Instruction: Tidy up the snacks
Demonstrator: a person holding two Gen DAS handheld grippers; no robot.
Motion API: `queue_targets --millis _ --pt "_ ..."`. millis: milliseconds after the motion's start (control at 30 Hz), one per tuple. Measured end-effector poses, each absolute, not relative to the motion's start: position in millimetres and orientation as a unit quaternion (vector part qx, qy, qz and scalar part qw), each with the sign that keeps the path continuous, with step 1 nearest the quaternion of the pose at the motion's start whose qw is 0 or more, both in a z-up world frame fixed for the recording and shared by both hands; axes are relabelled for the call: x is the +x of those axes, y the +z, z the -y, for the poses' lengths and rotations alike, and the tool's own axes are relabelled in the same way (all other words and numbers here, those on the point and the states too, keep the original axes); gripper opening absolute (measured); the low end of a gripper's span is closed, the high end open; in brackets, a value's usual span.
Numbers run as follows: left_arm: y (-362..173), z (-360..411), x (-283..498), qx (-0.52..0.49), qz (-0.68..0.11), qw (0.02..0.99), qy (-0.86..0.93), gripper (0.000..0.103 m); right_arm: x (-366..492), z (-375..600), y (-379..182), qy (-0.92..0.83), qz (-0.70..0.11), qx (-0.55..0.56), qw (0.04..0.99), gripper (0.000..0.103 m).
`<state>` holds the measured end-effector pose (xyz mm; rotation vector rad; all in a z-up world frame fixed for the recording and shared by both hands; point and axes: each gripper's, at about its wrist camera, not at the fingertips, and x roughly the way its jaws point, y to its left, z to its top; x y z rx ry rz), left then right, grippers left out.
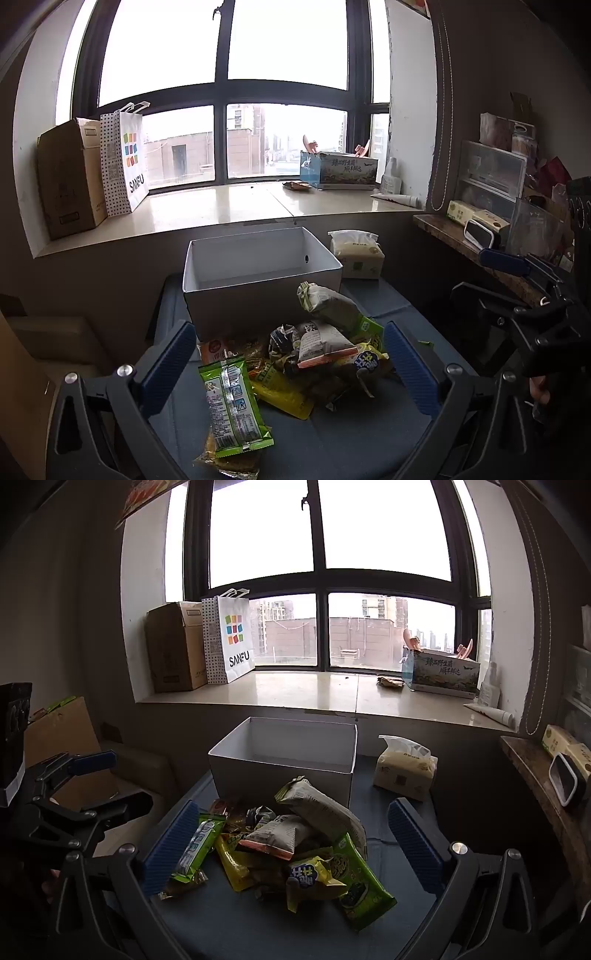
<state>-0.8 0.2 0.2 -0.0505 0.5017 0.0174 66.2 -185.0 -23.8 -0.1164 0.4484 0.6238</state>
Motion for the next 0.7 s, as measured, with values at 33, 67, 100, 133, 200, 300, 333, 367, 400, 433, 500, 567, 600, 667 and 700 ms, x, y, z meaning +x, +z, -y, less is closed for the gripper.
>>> queue_targets --millis 33,67,100,133,200,300,333,367,400,433,500,567,600,667,700 --pt "0.3 -0.7 -1.2 -0.027 -0.247 0.968 0.007 0.103 66.1 185.0 -23.9 0.304 -0.219 -0.056 0.925 0.103" --pt "0.5 -1.1 -1.7 -0.029 -0.247 0.969 0.005 0.103 66.0 185.0 -23.8 0.304 -0.220 -0.055 0.925 0.103" --pt "1.5 0.8 -0.9 -0.029 -0.245 0.969 0.004 0.103 65.9 185.1 -23.7 0.304 -0.221 -0.054 0.925 0.103" --pt "1.6 0.9 -1.4 -0.029 -0.244 0.969 0.004 0.103 65.8 185.1 -23.6 0.304 -0.221 -0.054 0.925 0.103" --pt "-0.2 -0.4 -3.7 -0.026 -0.245 0.969 0.003 0.103 65.8 185.1 -23.5 0.304 -0.222 -0.053 0.925 0.103" --pt "0.4 -1.0 -3.2 -0.027 -0.250 0.968 0.002 0.103 62.1 186.2 -22.0 0.305 -0.221 -0.053 0.925 0.103" --pt "-0.3 0.1 -2.0 -0.027 -0.252 0.967 0.002 0.103 62.2 186.6 -22.8 0.305 -0.221 -0.054 0.925 0.103" --pt "-0.9 1.2 -0.7 -0.026 -0.253 0.967 0.003 0.103 62.4 186.7 -22.5 0.304 -0.221 -0.053 0.925 0.103" --pt "-0.8 1.2 -0.9 -0.026 -0.253 0.967 0.003 0.103 62.6 186.9 -22.2 0.304 -0.221 -0.053 0.925 0.103" --pt "-0.7 1.2 -1.2 -0.026 -0.253 0.967 0.002 0.103 62.7 187.0 -21.9 0.305 -0.221 -0.052 0.925 0.103" --pt "0.0 1.2 -1.0 -0.026 -0.253 0.967 0.001 0.103 63.2 186.9 -21.1 0.306 -0.221 -0.052 0.925 0.103" --pt "0.4 1.1 -1.5 -0.027 -0.251 0.968 0.001 0.103 65.9 186.0 -24.4 0.308 -0.220 -0.054 0.924 0.103" --pt "0.3 1.0 -1.5 -0.028 -0.251 0.968 0.001 0.103 64.9 186.8 -23.9 0.308 -0.219 -0.053 0.924 0.103" --pt "0.5 0.1 -1.3 -0.029 -0.252 0.967 0.001 0.103 64.5 186.6 -24.0 0.309 -0.218 -0.054 0.924 0.103" --pt "0.4 -0.2 -1.2 -0.029 -0.252 0.967 0.001 0.103 64.3 186.5 -24.1 0.309 -0.218 -0.054 0.924 0.103"
